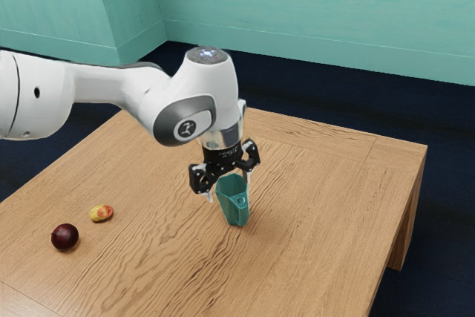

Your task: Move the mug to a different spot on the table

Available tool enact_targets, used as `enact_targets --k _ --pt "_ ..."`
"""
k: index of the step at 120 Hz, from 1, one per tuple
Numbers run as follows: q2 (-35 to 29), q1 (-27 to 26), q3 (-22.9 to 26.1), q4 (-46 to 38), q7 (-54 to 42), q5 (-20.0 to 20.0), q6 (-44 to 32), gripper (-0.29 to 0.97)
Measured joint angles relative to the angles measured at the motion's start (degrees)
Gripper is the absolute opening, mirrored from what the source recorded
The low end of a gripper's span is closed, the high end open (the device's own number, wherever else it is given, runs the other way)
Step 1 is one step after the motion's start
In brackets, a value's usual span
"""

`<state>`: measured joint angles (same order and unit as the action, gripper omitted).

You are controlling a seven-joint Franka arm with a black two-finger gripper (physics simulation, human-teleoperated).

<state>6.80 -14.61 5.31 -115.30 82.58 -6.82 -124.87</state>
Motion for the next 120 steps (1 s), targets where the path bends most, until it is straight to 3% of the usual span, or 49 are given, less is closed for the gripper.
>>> enact_targets --k 35,73,120 --pt "2.44 -0.30 1.51 -0.01 3.42 -5.18 -2.54 0.68" --pt "4.86 -0.23 1.45 -0.03 5.13 -5.97 -4.45 0.68" --pt "9.05 0.29 1.08 0.43 0.53 -6.01 -6.75 0.68"
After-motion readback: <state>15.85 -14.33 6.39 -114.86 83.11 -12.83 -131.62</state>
